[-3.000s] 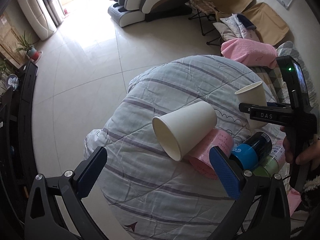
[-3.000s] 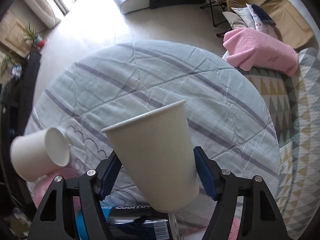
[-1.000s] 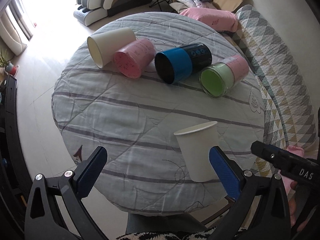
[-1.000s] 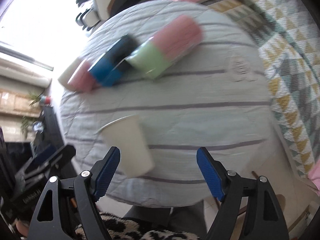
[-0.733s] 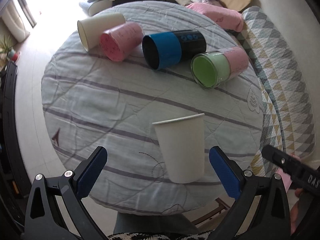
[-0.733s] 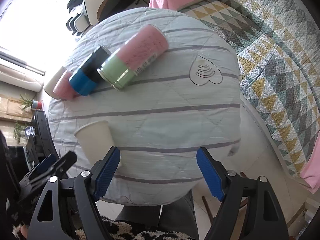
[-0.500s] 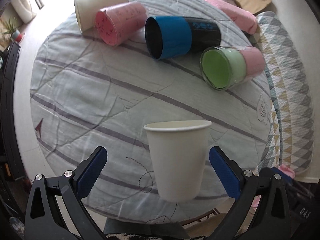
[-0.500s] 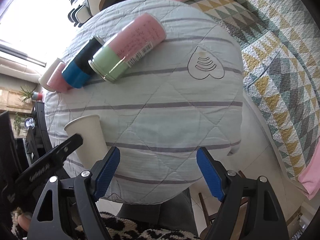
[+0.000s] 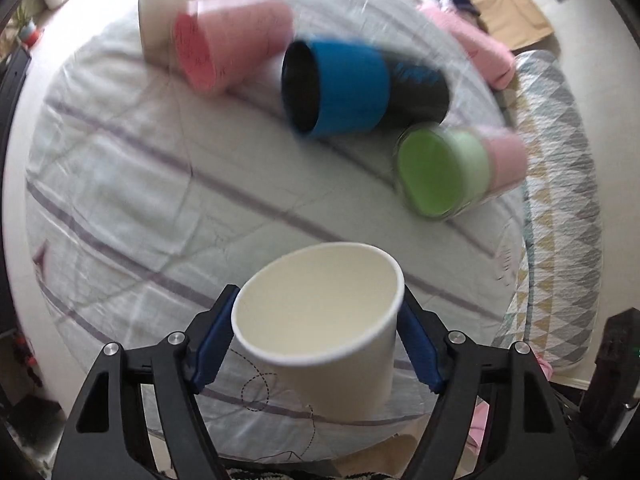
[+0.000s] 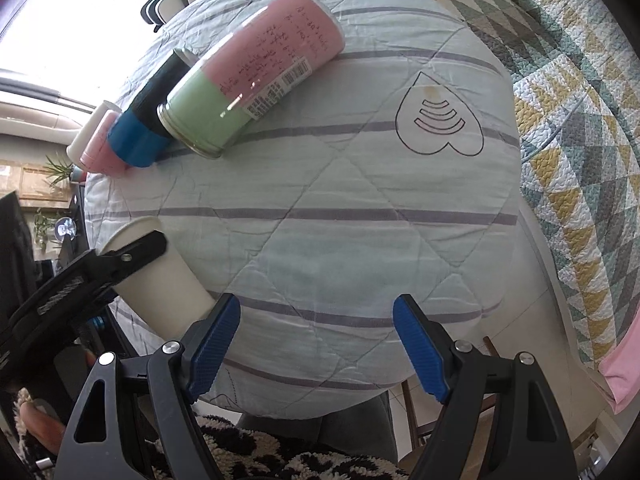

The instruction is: Flip cup upright

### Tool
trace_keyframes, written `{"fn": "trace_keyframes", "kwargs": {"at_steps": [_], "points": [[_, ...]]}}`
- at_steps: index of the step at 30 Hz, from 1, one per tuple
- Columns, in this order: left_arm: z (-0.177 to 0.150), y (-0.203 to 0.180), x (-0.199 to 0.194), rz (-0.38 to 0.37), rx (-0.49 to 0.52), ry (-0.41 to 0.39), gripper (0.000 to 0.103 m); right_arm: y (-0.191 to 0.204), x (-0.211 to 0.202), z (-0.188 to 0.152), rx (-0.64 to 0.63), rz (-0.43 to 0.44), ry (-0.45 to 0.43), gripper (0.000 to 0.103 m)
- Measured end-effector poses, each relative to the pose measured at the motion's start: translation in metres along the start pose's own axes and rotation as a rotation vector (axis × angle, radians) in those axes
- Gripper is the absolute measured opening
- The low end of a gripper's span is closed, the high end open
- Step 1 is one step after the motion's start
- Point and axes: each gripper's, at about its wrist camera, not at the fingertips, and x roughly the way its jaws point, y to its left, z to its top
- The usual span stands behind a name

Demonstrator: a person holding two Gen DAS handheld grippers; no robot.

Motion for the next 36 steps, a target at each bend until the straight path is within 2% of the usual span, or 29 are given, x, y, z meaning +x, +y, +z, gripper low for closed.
{"fn": "trace_keyframes", "kwargs": {"at_steps": [3,8,10,14,19,23,27,30,36], "points": [[0.004,-0.012,-0.022,0.025,0.073,-0.073,0.077,0.004,-0.006,0.001,-0.003,0.005,-0.019,0.080],[0.014,-0.028,-0.036,0.060,0.172,-0.127,0.076,0.009,-0.009,0.003,-0.012,0.018,-0.037,0.080],[0.014,-0.031,-0.032,0.080,0.221,-0.112,0.076,0.012,-0.010,0.002,-0.010,0.022,-0.041,0.080],[0.011,-0.034,-0.019,0.086,0.252,-0.038,0.076,0.014,-0.008,-0.002,0.007,0.028,-0.040,0.080],[0.001,-0.051,-0.021,0.178,0.364,-0.068,0.076,0.011,-0.009,-0.007,0.054,0.034,-0.041,0.080],[-0.001,-0.056,-0.004,0.153,0.394,-0.008,0.076,0.005,-0.012,-0.013,0.089,0.034,-0.054,0.080],[-0.009,-0.060,0.003,0.137,0.398,0.018,0.085,-0.005,-0.013,-0.019,0.132,0.025,-0.064,0.080],[-0.013,-0.063,0.002,0.147,0.410,0.013,0.090,-0.010,-0.012,-0.021,0.160,0.023,-0.060,0.080],[-0.014,-0.062,-0.007,0.147,0.410,-0.007,0.093,-0.008,-0.013,-0.026,0.160,0.026,-0.056,0.080]]}}
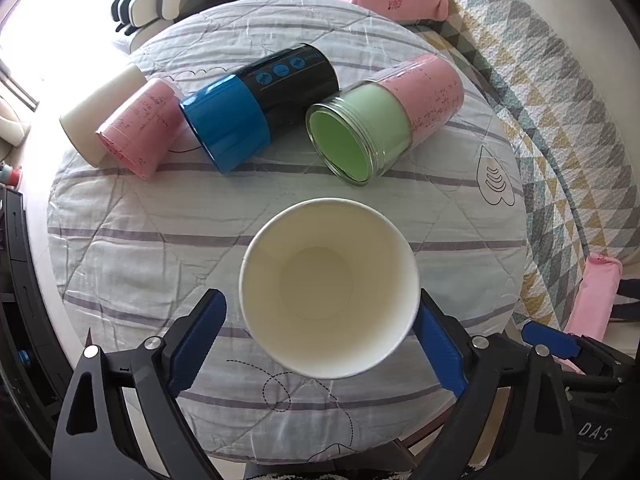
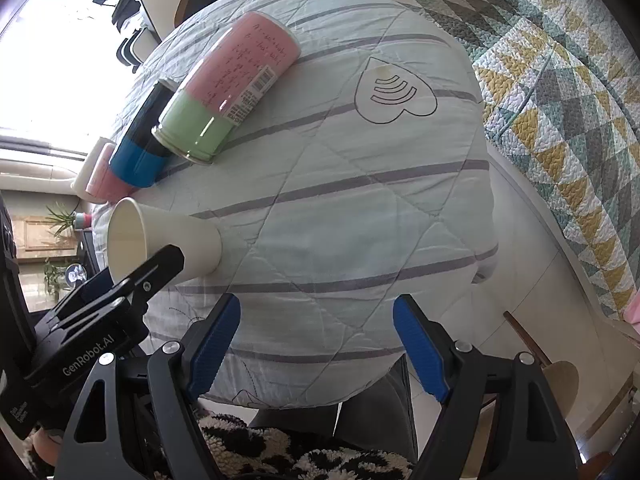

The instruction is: Flip cup upright

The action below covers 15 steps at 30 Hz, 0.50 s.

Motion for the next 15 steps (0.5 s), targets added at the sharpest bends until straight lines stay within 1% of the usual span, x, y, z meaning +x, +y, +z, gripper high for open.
{"fn": "trace_keyframes", "kwargs": {"at_steps": [5,8,11,15], "points": [[0.000,0.001,-0.009,0.006,-0.005,-0.018,0.094,0.002,-0.006,-0.006,-0.011,0.001,-0.011,0.080],[0.000,0.001,-0.020,0.009,-0.007,-0.036,0.095,0.005,-0.014,-0.008,-0.016,0.000,-0.035,0.080],[-0.001,0.003,-0.035,0.007,-0.009,-0.058,0.095,0.009,-0.025,-0.011,-0.023,0.004,-0.063,0.080],[-0.007,0.004,-0.061,0.011,-0.008,-0.106,0.096,0.016,-0.041,-0.015,-0.042,0.005,-0.105,0.080]]}}
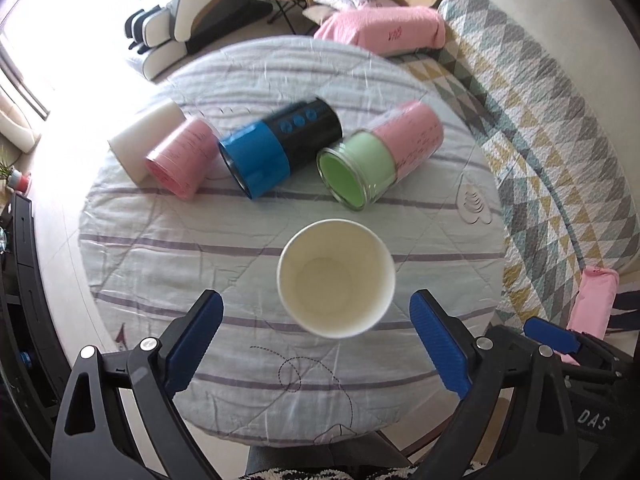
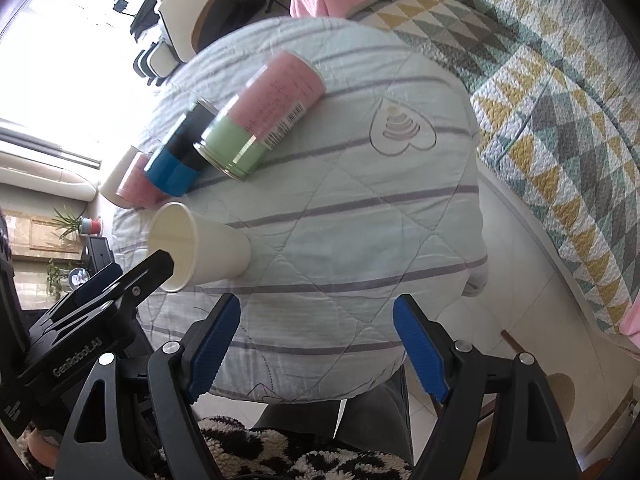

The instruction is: Flip cup upright

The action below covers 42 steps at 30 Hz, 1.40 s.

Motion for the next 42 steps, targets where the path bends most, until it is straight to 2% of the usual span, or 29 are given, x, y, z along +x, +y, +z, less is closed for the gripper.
{"fn": "trace_keyframes", "kwargs": {"at_steps": [12,20,28,32,42], "points": [[-0.031,0.005,-0.072,0.024,-0.032,-0.132,0.097,0.022,-0.047,-0.019,-0.069,-0.008,-0.125,0.080],[-0.049,0.012,-0.106,0.035,0.036,-0.204,0.097,0.035,-0.068,-0.043,-0.068,-0.032,-0.175,0.080],[-0.073,0.037,-0.126,0.038,0.058,-0.245,0.097,0.059,-0.077,-0.075,-0.063,-0.057,-0.219,0.080],[-0.082,0.045,-0.129,0.020,0.052,-0.233,0.097,0.064,-0.079,-0.087,-0.046,-0.056,-0.227,0.080],[-0.089,0.044,-0.130,0.012,0.050,-0.244,0.097,0.066,-0.081,-0.095,-0.083,-0.067,-0.232,0.080]]}}
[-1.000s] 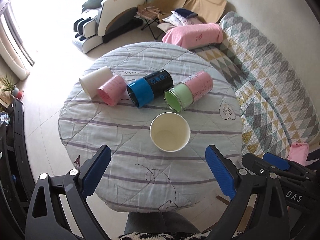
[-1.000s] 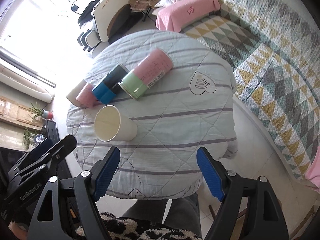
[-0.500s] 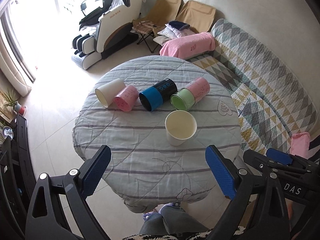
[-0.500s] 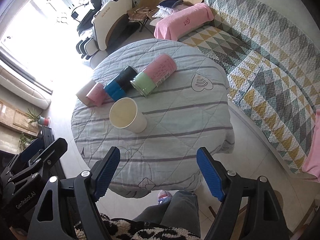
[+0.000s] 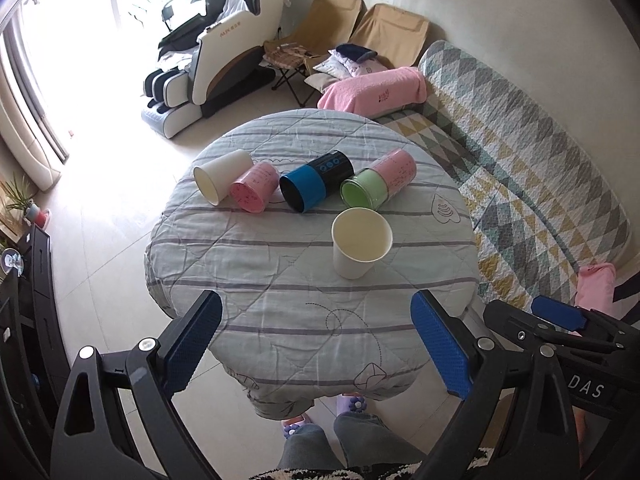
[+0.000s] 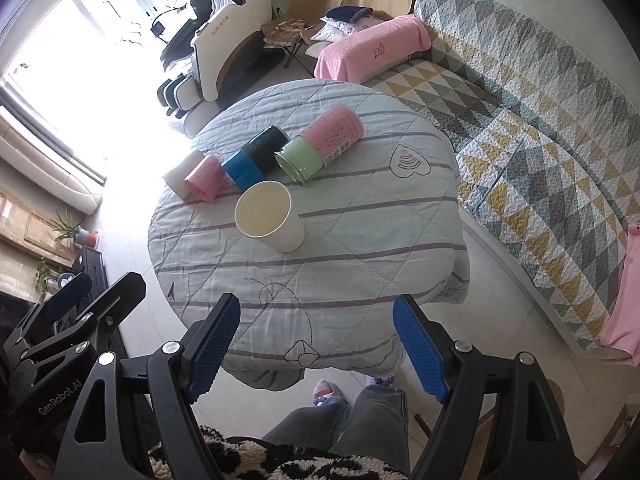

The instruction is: Flip cup upright

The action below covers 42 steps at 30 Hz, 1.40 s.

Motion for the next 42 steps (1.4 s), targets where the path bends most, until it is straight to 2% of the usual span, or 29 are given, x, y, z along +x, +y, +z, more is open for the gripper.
{"fn": "trace_keyframes", "kwargs": {"at_steps": [14,24,27,42], "points": [[0.012,-0.020,-0.015,0.020,0.007,-0.068,0.097,-0.013,-0.014,0.009,0.003,0.018,-0.053,0.080],[0.015,-0.033,-0.041,-0.007,0.041,-0.189,0.100,-0.022,-0.031,0.012,0.008,0.022,-0.108,0.080],[0.014,-0.039,-0.052,0.003,0.064,-0.247,0.101,-0.024,-0.038,0.013,0.010,0.020,-0.133,0.080],[0.007,-0.043,-0.079,0.019,0.070,-0.394,0.103,-0.022,-0.060,0.001,-0.024,0.019,-0.250,0.080]]}}
